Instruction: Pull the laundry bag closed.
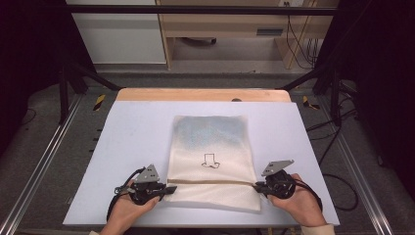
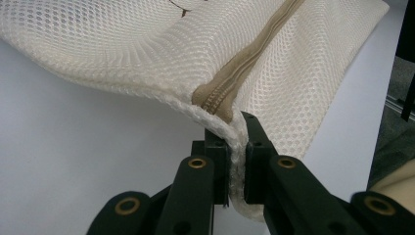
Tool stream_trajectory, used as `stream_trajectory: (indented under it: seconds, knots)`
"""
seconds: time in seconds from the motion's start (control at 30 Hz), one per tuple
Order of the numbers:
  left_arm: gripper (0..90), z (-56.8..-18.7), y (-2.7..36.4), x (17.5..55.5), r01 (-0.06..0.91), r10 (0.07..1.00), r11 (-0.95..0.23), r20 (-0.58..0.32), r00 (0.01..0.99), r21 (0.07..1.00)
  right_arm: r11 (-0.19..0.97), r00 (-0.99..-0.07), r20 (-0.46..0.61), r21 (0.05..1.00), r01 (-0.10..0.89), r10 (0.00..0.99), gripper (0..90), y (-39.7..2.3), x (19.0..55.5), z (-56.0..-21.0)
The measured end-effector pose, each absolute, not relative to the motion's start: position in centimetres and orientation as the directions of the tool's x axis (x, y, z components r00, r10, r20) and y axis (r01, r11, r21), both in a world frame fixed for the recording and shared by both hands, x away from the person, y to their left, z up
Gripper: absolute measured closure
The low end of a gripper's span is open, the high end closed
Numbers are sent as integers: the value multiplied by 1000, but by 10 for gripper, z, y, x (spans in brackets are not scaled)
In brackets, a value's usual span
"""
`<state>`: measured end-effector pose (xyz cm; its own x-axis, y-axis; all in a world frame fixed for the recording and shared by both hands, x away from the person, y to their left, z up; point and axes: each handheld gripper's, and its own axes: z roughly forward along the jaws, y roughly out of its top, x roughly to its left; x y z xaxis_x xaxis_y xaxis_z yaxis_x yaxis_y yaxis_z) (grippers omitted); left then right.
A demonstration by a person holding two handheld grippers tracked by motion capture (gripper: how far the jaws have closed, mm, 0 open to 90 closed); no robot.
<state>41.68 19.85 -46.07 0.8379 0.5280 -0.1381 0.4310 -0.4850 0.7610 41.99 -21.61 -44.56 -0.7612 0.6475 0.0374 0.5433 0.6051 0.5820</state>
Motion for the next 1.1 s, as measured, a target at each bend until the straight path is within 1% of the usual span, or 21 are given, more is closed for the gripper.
stream_trajectory:
  seconds: [0.23, 0.3, 0.33, 0.37, 0.43, 0.47, 0.53, 0.57, 0.63, 0.67, 0.77, 0.87, 0.97, 1.1]
  knots:
    - [834, -460, 199, 416, 428, 527, -482, -137, 839, 764, 598, -758, 49, 582, 551, 650, 821, -218, 419, -448]
    - [783, -460, 201, 416, 432, 535, -474, -139, 833, 767, 601, -763, 59, 579, 551, 643, 811, -218, 419, -449]
    - [743, -459, 202, 415, 427, 539, -475, -129, 832, 769, 596, -764, 60, 586, 548, 643, 775, -218, 419, -450]
    - [692, -459, 203, 414, 427, 548, -466, -127, 827, 775, 588, -764, 65, 598, 545, 643, 719, -219, 420, -450]
    - [557, -457, 205, 412, 424, 556, -465, -116, 823, 777, 577, -755, 58, 607, 546, 653, 564, -218, 420, -450]
    - [512, -456, 206, 411, 418, 568, -468, -97, 817, 779, 561, -746, 56, 623, 546, 664, 511, -218, 421, -449]
    - [419, -454, 209, 409, 412, 578, -472, -80, 812, 780, 549, -750, 52, 649, 527, 659, 451, -218, 423, -447]
    - [377, -453, 211, 408, 410, 582, -464, -78, 809, 785, 533, -744, 48, 667, 520, 666, 405, -217, 423, -446]
    - [335, -452, 214, 409, 408, 591, -457, -73, 804, 791, 510, -736, 47, 691, 512, 675, 354, -216, 423, -443]
    - [307, -451, 216, 410, 415, 593, -453, -82, 801, 789, 500, -726, 29, 706, 502, 687, 300, -216, 424, -442]
    - [255, -450, 221, 412, 417, 613, -444, -71, 787, 793, 482, -704, 0, 729, 487, 710, 232, -218, 425, -441]
    - [193, -448, 227, 414, 418, 641, -423, -61, 765, 804, 450, -675, -6, 750, 485, 738, 181, -220, 427, -440]
    - [165, -447, 230, 417, 414, 661, -428, -34, 750, 803, 420, -650, -1, 764, 490, 760, 129, -223, 429, -439]
    - [139, -446, 234, 419, 403, 674, -423, -15, 738, 812, 404, -630, -15, 780, 479, 776, 90, -226, 430, -438]
